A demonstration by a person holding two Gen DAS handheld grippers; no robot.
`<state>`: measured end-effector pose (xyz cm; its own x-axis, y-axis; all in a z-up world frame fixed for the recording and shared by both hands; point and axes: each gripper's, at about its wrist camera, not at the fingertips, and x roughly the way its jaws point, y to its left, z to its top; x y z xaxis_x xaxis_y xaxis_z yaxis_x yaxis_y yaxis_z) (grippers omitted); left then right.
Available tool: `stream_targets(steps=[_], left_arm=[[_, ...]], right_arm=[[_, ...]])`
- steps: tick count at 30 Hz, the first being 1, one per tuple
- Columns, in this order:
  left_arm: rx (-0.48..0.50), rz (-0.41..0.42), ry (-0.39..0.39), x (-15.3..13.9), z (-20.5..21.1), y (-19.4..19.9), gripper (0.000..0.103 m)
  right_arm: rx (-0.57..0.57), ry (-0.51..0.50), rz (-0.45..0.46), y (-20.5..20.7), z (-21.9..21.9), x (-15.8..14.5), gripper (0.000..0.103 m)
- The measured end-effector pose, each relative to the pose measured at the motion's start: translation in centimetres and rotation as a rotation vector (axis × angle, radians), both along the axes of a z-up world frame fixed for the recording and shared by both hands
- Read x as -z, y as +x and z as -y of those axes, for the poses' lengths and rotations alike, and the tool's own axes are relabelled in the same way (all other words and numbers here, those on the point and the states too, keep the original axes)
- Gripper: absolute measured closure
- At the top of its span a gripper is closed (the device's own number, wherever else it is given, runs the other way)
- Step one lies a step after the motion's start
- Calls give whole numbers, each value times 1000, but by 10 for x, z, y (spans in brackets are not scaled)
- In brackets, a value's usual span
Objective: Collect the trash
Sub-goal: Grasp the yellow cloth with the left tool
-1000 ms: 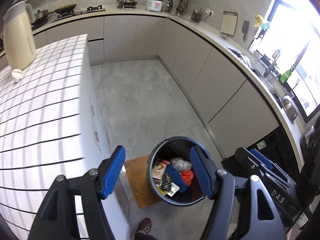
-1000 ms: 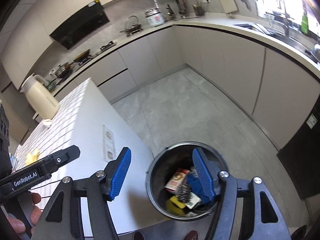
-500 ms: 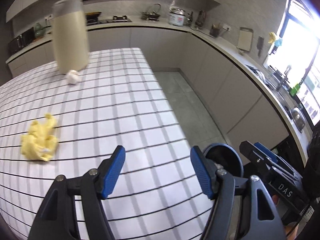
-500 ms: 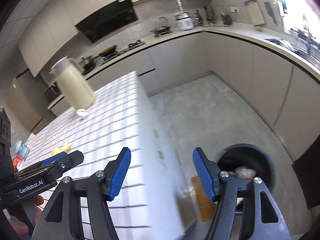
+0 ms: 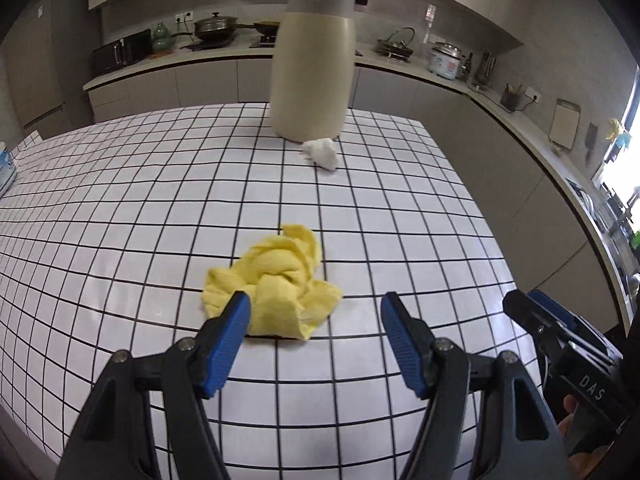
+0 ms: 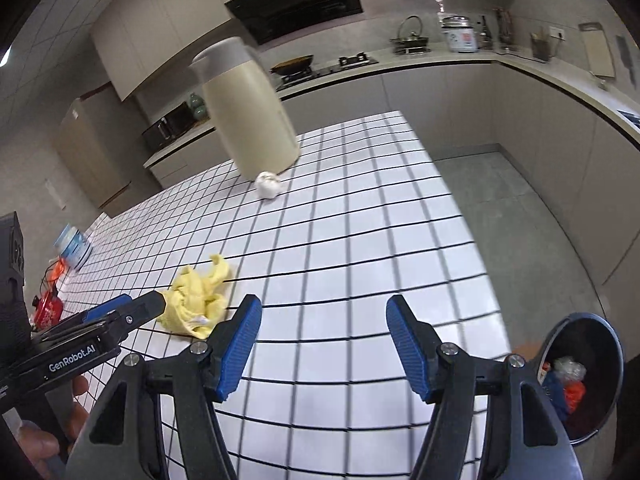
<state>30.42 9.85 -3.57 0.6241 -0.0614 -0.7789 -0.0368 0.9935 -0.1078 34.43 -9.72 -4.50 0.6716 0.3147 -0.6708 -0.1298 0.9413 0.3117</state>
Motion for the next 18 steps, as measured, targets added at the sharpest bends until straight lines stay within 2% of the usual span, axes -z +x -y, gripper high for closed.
stream_targets(steps=[5, 9, 12, 18], left_arm=[[-10, -33, -3, 14, -22, 10, 34], [19, -58, -4, 23, -25, 19, 34], [37, -75, 13, 31, -27, 28, 34], [64, -97, -17, 49, -30, 45, 36]], right_arm=[[-34, -4, -11, 13, -33, 7, 36], [-36, -7, -23, 18, -46, 11, 36], [-29, -9, -31, 22, -49, 13, 36], [-5, -14, -48, 34, -51, 17, 36]])
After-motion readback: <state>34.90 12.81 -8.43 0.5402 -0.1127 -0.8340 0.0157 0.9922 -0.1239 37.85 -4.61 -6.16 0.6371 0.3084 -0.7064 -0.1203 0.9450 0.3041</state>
